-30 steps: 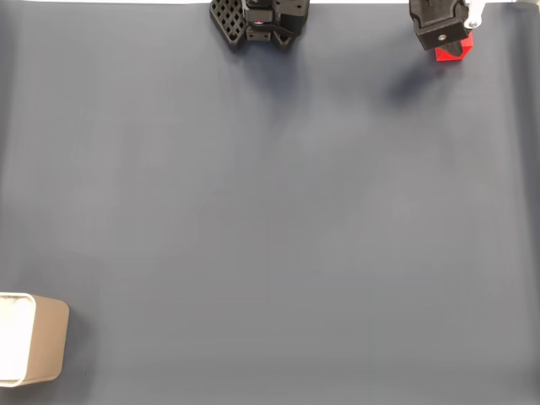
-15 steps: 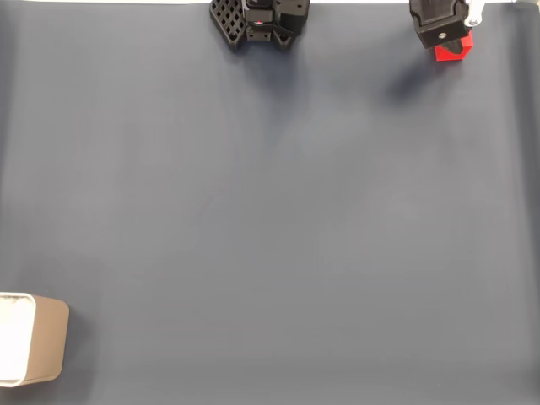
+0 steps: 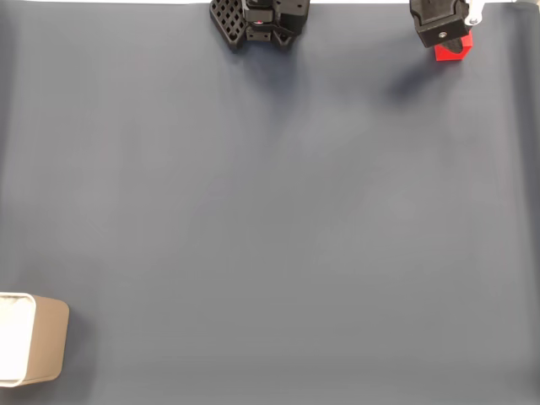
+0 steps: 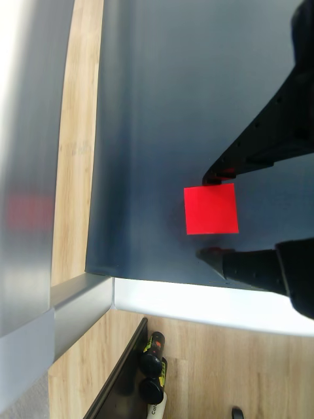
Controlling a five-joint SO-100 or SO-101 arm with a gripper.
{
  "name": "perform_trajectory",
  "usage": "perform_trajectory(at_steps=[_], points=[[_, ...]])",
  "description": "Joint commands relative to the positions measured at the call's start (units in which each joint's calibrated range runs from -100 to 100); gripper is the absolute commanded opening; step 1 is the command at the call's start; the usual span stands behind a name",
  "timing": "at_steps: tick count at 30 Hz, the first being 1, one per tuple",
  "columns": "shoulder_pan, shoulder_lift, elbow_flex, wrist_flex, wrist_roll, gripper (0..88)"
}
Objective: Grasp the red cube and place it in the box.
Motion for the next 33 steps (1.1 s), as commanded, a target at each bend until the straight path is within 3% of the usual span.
perform_trajectory(at_steps=[1,9,33], points=[[-0.45,-0.33,-2.70,-0.97,0.54,16.6],[-0.52,-0.07,-2.70,-0.56,1.47,3.2],[1.75,-2.93,-6.99,5.34,1.22,0.0]])
